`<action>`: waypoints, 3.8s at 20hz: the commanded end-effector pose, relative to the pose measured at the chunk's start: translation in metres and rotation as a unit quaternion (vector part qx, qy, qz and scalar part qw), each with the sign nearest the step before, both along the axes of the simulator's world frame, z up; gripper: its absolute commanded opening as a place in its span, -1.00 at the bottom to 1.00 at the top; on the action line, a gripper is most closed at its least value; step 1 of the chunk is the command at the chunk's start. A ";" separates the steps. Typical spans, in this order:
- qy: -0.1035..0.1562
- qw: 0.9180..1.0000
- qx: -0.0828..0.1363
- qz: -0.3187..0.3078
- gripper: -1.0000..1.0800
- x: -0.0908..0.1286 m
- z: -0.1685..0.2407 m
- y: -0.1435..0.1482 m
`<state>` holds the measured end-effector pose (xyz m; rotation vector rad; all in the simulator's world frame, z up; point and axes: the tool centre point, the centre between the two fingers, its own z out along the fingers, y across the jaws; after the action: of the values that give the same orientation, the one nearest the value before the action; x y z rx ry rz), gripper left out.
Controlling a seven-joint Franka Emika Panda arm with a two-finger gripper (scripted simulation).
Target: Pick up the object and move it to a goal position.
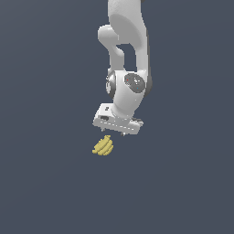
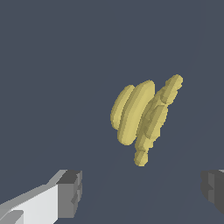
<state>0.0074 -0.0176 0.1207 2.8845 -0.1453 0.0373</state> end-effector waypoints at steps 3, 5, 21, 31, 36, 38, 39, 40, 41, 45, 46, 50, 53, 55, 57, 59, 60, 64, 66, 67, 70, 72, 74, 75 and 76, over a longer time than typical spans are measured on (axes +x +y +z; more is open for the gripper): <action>-0.015 0.999 -0.044 -0.008 1.00 0.002 -0.011 -0.006; -0.021 0.998 -0.060 -0.010 1.00 0.003 -0.014 -0.009; -0.047 0.993 -0.111 -0.013 1.00 0.007 -0.024 -0.014; -0.048 0.992 -0.112 -0.013 1.00 0.008 -0.048 -0.027; -0.048 0.992 -0.112 -0.013 -1.00 0.009 -0.051 -0.029; -0.048 0.992 -0.112 -0.013 -1.00 0.009 -0.051 -0.029; -0.048 0.992 -0.112 -0.013 -1.00 0.009 -0.051 -0.029; -0.048 0.992 -0.112 -0.013 -1.00 0.009 -0.051 -0.029; -0.048 0.992 -0.112 -0.013 -1.00 0.009 -0.051 -0.029; -0.048 0.992 -0.112 -0.013 -1.00 0.009 -0.051 -0.028; -0.048 0.992 -0.112 -0.013 -1.00 0.009 -0.050 -0.028; -0.048 0.992 -0.112 -0.013 -1.00 0.007 -0.045 -0.026; -0.048 0.992 -0.112 -0.012 -1.00 0.003 -0.037 -0.023; -0.048 0.992 -0.112 -0.012 -1.00 0.000 -0.030 -0.020; -0.048 0.992 -0.112 -0.012 -1.00 -0.004 -0.021 -0.017; -0.048 0.992 -0.112 -0.012 -1.00 -0.009 -0.010 -0.013; -0.048 0.992 -0.112 -0.012 -1.00 -0.012 -0.004 -0.010; -0.048 0.993 -0.111 -0.012 -1.00 -0.024 0.025 0.001; -0.048 0.993 -0.111 -0.012 -1.00 -0.032 0.042 0.007; -0.048 0.993 -0.111 -0.012 -1.00 -0.036 0.050 0.010; -0.048 0.993 -0.111 -0.012 -1.00 -0.047 0.077 0.020; -0.048 0.993 -0.111 -0.012 -1.00 -0.055 0.095 0.027; -0.048 0.993 -0.111 -0.012 -1.00 -0.063 0.114 0.033; -0.048 0.993 -0.111 -0.012 -1.00 -0.067 0.124 0.037; -0.048 0.993 -0.111 -0.012 -1.00 -0.071 0.134 0.041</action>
<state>-0.0568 0.0178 0.2393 2.6589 -0.1813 0.1756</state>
